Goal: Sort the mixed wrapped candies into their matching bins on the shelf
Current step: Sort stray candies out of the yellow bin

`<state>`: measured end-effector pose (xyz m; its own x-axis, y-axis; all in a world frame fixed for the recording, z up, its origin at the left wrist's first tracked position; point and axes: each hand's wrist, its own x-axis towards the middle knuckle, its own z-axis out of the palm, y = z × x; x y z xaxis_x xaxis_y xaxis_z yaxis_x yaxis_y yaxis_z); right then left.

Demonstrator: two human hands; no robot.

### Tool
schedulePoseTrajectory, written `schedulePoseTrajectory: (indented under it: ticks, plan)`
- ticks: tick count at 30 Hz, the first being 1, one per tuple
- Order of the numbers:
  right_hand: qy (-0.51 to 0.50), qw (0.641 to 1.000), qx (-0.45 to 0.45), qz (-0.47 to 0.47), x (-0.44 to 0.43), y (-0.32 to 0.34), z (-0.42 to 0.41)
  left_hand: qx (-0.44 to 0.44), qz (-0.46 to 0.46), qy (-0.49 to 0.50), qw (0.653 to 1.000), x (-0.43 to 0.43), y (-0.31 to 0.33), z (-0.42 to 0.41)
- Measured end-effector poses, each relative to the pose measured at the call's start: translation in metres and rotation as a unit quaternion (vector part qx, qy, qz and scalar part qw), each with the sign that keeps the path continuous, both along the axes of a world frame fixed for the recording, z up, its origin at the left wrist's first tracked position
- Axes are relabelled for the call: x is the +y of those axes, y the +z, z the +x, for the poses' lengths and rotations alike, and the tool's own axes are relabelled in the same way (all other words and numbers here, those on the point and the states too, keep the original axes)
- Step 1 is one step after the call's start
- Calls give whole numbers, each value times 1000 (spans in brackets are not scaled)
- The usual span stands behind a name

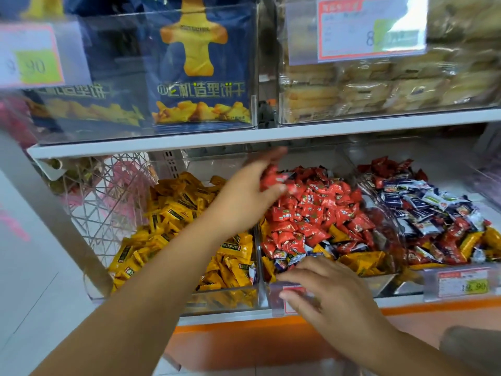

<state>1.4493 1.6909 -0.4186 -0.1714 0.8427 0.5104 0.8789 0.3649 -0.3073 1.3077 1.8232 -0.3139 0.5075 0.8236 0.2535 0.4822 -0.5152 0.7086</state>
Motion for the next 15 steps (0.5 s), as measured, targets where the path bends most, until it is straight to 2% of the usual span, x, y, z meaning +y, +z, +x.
schedulePoseTrajectory:
  ticks: [3,6,8,10,13,15]
  plan:
    - [-13,1000,14,23,-3,2,9,56,22,14,998,5,-7,3]
    - [-71,996,27,40,-8,3,26,54,100,110,987,24,-3,-26]
    - [-94,994,30,43,-10,1,31,63,90,141,984,38,-11,-50]
    - [-93,994,32,49,-10,-2,31,149,57,132,978,48,-27,-70]
    - [-90,994,20,56,-9,-7,26,319,60,128,937,56,-54,-86]
    - [-97,994,0,60,-6,-9,24,333,85,145,928,63,-61,-87]
